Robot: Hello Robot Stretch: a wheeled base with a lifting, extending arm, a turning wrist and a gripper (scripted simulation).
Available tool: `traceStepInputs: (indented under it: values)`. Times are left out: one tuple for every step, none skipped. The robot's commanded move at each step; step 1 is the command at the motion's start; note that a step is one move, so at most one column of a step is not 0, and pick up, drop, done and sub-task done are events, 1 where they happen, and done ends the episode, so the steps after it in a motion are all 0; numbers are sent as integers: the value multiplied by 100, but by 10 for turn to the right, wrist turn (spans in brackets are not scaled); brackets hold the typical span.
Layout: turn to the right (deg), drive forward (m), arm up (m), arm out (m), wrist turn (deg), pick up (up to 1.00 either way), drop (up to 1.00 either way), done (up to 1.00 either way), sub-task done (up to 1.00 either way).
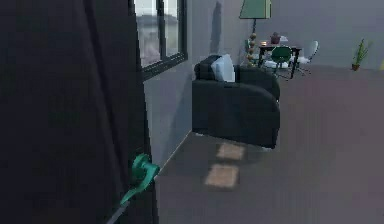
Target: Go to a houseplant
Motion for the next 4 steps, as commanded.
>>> traceStepInputs:
  values:
    - [360,0,0,0,0,0,0,0,0]
    - [0,100,0,0,0,0,0,0,0]
    - [0,100,0,0,0,0,0,0,0]
    - [0,100,0,0,0,0,0,0,0]
